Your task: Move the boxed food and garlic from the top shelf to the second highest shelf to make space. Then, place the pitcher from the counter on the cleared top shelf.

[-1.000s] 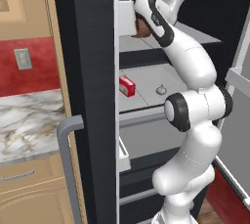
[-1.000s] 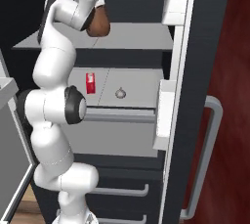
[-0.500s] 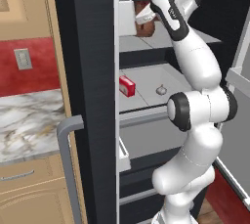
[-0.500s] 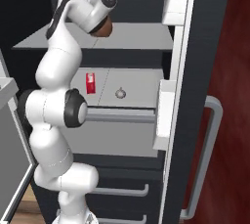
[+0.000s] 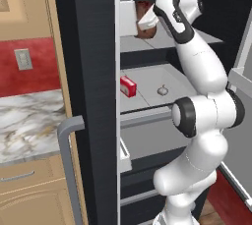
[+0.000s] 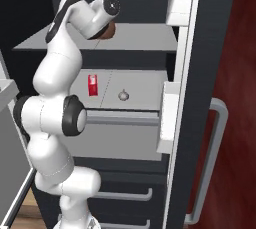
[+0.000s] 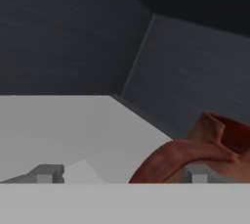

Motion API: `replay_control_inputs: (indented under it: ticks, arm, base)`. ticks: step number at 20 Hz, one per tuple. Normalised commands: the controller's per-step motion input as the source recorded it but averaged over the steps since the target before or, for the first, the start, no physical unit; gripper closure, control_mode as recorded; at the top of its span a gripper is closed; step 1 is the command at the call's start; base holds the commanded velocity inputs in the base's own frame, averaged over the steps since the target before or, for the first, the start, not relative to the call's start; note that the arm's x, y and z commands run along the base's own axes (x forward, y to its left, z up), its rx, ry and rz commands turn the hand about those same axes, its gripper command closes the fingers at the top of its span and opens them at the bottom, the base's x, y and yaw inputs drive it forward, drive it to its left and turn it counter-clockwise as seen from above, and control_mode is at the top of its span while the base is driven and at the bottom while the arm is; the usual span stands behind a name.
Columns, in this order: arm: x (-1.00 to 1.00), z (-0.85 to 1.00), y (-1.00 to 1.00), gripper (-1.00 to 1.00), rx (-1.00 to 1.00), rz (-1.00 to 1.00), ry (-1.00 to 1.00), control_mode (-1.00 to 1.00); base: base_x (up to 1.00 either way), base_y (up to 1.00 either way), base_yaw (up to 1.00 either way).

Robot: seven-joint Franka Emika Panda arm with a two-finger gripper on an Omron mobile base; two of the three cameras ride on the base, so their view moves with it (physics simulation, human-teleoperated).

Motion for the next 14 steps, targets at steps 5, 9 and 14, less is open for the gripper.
replay_control_inputs:
  ticks: [5, 9, 14]
  arm:
    - [-0.06, -0.03, 0.00, -1.00, 0.00, -0.05, 0.00, -1.00]
    - [-0.32, -0.27, 0.00, -1.00, -0.01, -0.13, 0.00, -1.00]
    - [-0.34, -0.22, 0.00, -1.00, -0.01, -0.16, 0.00, -1.00]
  base:
    - [0.00, 0.00, 0.00]
    - [0.00, 0.00, 0.00]
    - [0.00, 0.00, 0.00]
